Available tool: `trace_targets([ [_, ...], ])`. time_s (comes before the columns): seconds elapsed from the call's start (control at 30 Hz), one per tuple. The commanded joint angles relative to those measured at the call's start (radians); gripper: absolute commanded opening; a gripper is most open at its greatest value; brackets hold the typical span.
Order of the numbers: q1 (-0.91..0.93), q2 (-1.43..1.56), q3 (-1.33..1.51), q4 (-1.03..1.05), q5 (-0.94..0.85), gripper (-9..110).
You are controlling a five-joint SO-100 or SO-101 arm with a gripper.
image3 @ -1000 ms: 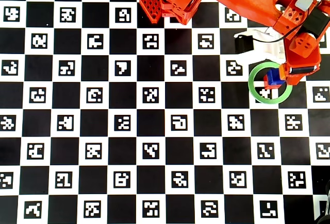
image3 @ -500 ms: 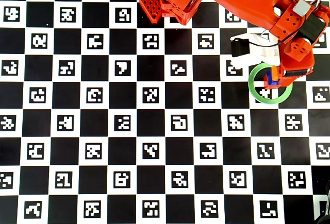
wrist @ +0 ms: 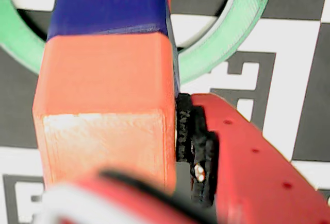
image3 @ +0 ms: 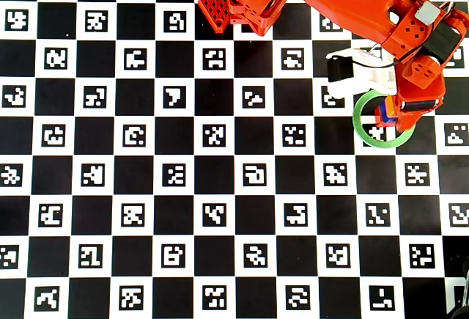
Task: Grab the red cube then put it in the green circle then put the blue cube on top and finally the orange cube on top
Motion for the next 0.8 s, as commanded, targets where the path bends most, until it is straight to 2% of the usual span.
trace_targets([
  [0.0, 0.002, 0.124, -0.038, 0.005, -0.006, 48],
  [0.4, 0.051, 0.176, -0.133, 0.133, -0.101, 49],
  [0.6, 0.149, 0.247, -0.137, 0.224, -0.206, 49],
  [0.77, 0.304, 0.342, -0.094, 0.239, -0.288, 45],
])
